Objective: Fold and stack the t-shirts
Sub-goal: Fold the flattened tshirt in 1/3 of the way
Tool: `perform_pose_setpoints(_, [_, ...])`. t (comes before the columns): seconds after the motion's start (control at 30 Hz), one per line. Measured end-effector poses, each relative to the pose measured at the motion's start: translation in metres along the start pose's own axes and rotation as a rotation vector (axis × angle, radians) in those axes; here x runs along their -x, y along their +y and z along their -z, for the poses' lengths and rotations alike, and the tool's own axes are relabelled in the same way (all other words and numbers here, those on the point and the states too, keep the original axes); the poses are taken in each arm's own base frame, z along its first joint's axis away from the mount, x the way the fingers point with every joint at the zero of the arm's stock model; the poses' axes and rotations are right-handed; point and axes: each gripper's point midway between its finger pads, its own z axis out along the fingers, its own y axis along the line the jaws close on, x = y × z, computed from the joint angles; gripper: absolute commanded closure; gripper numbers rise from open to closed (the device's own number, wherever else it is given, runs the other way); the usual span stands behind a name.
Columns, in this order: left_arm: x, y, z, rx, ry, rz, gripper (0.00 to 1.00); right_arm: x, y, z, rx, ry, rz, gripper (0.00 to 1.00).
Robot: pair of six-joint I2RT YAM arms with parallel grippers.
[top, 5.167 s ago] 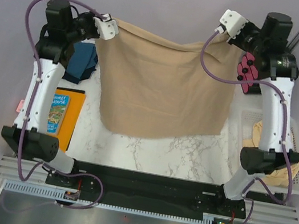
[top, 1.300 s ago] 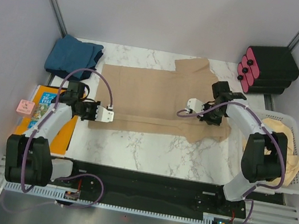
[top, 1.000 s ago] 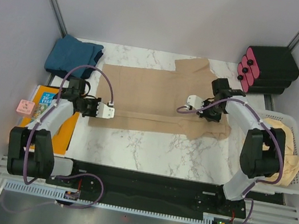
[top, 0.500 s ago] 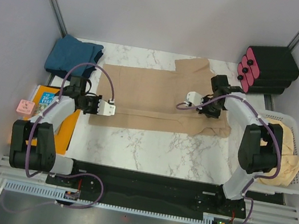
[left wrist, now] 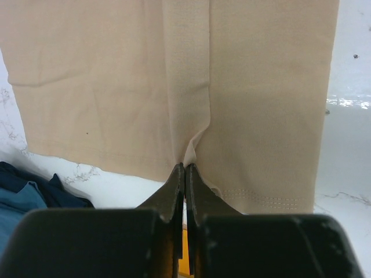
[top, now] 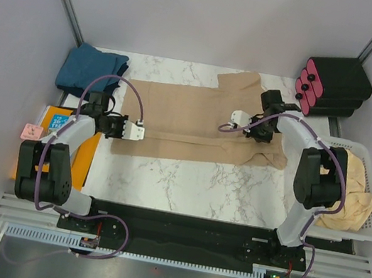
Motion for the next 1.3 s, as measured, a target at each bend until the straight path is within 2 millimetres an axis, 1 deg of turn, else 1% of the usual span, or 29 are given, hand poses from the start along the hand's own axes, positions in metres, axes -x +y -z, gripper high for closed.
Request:
perform_pose_setpoints(0.07, [-0.001,0.001,-0.002,0.002,0.0,-0.002,0.98,0.0,-0.002,-0.002,-0.003,0.001,0.001,1.0])
perform_pose_setpoints(0.1, [-0.002,0.002,-0.003,0.002,0.001,-0.002,0.96,0.0,-0.003,-0.002,-0.003,0.002,0.001,1.0])
perform_pose_setpoints(0.13, [-0.003,0.002,-0.004,0.001,0.002,-0.004,0.92,0.0,-0.003,-0.004,0.0,0.003,0.001,0.96])
perform_pose_setpoints(0.17, [-0.003,0.002,-0.005,0.0,0.003,-0.004,0.87,0.0,-0.004,-0.005,0.0,0.004,0.0,0.88])
perform_pose_setpoints(0.2, [-0.004,0.002,-0.006,-0.001,0.004,-0.005,0.67,0.0,-0.005,-0.006,-0.002,0.005,0.0,0.67])
perform_pose_setpoints(0.23, [-0.005,0.002,-0.008,-0.003,0.006,-0.007,0.62,-0.001,-0.006,-0.009,-0.003,0.006,0.0,0.59])
perform_pose_setpoints(0.27, [-0.007,0.003,-0.009,-0.003,0.008,-0.016,0.6,-0.001,-0.006,-0.01,-0.006,0.009,-0.009,0.53])
perform_pose_setpoints(0.3, [-0.009,0.003,-0.01,-0.001,0.014,-0.017,0.56,-0.003,-0.011,-0.011,-0.02,0.017,-0.002,0.41])
perform_pose_setpoints(0.33, [-0.01,0.004,-0.011,0.002,0.02,-0.019,0.56,-0.004,-0.014,-0.012,-0.033,0.022,-0.009,0.36])
perform_pose_setpoints(0.37, [-0.013,0.007,-0.012,0.01,0.031,-0.022,0.55,-0.005,-0.019,-0.012,-0.058,0.028,-0.013,0.35])
perform_pose_setpoints(0.4, [-0.016,0.01,-0.013,0.022,0.042,-0.026,0.54,-0.005,-0.026,-0.012,-0.091,0.031,-0.017,0.23])
perform_pose_setpoints(0.47, [-0.021,0.019,-0.012,0.058,0.065,-0.041,0.53,-0.008,-0.039,-0.012,-0.156,0.034,-0.029,0.23])
perform_pose_setpoints(0.57, [-0.028,0.034,-0.011,0.128,0.097,-0.06,0.53,-0.013,-0.052,-0.01,-0.221,0.04,-0.044,0.22])
perform_pose_setpoints(0.63, [-0.032,0.043,-0.008,0.17,0.116,-0.062,0.53,-0.018,-0.063,-0.002,-0.27,0.043,-0.063,0.23])
perform_pose_setpoints(0.73, [-0.03,0.054,-0.002,0.226,0.122,-0.06,0.53,-0.023,-0.075,0.014,-0.333,0.04,-0.088,0.26])
perform_pose_setpoints(0.83, [-0.019,0.062,0.017,0.28,0.115,-0.065,0.53,-0.03,-0.075,0.035,-0.354,0.037,-0.117,0.29])
perform_pose_setpoints(0.9, [-0.007,0.065,0.035,0.316,0.106,-0.086,0.53,-0.034,-0.065,0.048,-0.337,0.034,-0.129,0.29])
perform_pose_setpoints(0.97, [0.005,0.058,0.049,0.335,0.089,-0.116,0.53,-0.038,-0.052,0.059,-0.317,0.036,-0.133,0.3])
perform_pose_setpoints(1.0, [0.008,0.051,0.052,0.337,0.086,-0.13,0.54,-0.039,-0.044,0.061,-0.304,0.035,-0.133,0.3])
perform_pose_setpoints(1.03, [0.009,0.037,0.052,0.32,0.084,-0.142,0.54,-0.041,-0.028,0.061,-0.278,0.035,-0.131,0.31])
perform_pose_setpoints(1.07, [0.01,0.025,0.05,0.298,0.079,-0.144,0.54,-0.043,-0.014,0.059,-0.245,0.039,-0.133,0.31])
perform_pose_setpoints(1.1, [0.01,0.009,0.045,0.267,0.073,-0.146,0.54,-0.045,0.002,0.055,-0.206,0.041,-0.136,0.32])
perform_pose_setpoints(1.2, [0.005,-0.041,0.03,0.137,0.062,-0.126,0.55,-0.053,0.048,0.037,-0.072,0.053,-0.152,0.33])
perform_pose_setpoints(1.27, [0.004,-0.065,0.023,0.072,0.048,-0.12,0.55,-0.058,0.07,0.027,-0.005,0.064,-0.164,0.34])
perform_pose_setpoints(1.3, [0.005,-0.072,0.021,0.055,0.042,-0.12,0.55,-0.06,0.08,0.023,0.023,0.07,-0.172,0.34])
